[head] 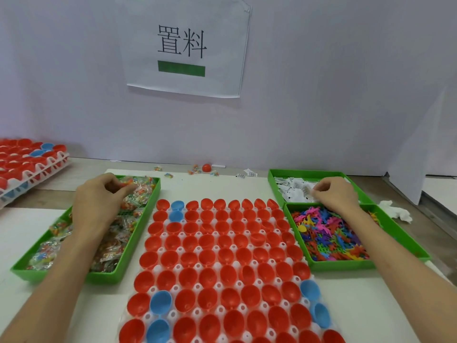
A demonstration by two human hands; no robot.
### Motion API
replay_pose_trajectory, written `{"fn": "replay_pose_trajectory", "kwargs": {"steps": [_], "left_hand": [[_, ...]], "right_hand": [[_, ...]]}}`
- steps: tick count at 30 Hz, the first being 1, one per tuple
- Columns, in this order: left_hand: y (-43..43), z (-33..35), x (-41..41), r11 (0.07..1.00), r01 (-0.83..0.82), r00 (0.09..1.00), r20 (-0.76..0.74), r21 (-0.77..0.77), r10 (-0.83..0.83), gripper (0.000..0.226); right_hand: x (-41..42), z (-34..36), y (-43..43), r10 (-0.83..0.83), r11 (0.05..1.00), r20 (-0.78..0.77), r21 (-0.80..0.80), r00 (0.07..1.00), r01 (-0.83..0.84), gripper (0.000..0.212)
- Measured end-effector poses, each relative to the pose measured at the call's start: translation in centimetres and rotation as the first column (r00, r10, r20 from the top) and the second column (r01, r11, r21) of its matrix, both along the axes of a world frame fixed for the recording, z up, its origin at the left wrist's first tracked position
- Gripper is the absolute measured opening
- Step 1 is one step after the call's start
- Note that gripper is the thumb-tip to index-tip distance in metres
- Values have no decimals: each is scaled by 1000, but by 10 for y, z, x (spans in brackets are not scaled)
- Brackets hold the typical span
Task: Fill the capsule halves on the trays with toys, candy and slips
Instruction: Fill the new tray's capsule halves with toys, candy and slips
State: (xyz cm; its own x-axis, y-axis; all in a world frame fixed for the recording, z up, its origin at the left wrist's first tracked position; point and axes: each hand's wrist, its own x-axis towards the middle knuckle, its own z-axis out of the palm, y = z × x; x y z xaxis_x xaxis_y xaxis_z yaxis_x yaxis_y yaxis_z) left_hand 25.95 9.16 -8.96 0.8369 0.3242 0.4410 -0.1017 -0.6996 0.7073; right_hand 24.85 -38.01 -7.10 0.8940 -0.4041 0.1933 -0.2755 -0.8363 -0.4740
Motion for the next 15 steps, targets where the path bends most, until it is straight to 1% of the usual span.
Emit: {"fn": "replay_pose_trajectory", "kwargs": {"steps": [2, 4, 6, 7, 10, 15], "left_hand": [[-1, 1, 0, 1000, -3, 1000, 7, 10, 3, 28], [-2, 1, -1, 998, -8, 1000, -18, 58, 9, 28], [-2, 2, -1, 995, -6, 999, -32, 99, 9, 29], [-2, 3, -1, 995, -5, 1000, -24, 96, 8, 30], [-1, 4, 0, 998, -12, 1000, -8, 59, 13, 32], [-1, 1, 3, 997, 2, 997, -73, 77, 4, 38]], "right_hand": [[-6, -1, 1, 16, 999, 119, 29, 993, -20, 13], [-9, 0, 1, 40, 995, 226, 79, 973, -59, 11], [-11, 3, -1, 20, 984, 304, 164, 953, -73, 16], [-11, 5, -3, -10, 977, 337, 206, 942, -63, 18], [-9, 8, -8, -72, 967, 363, 252, 929, -23, 23], [-4, 1, -9, -43, 969, 355, 243, 934, -48, 26]]}}
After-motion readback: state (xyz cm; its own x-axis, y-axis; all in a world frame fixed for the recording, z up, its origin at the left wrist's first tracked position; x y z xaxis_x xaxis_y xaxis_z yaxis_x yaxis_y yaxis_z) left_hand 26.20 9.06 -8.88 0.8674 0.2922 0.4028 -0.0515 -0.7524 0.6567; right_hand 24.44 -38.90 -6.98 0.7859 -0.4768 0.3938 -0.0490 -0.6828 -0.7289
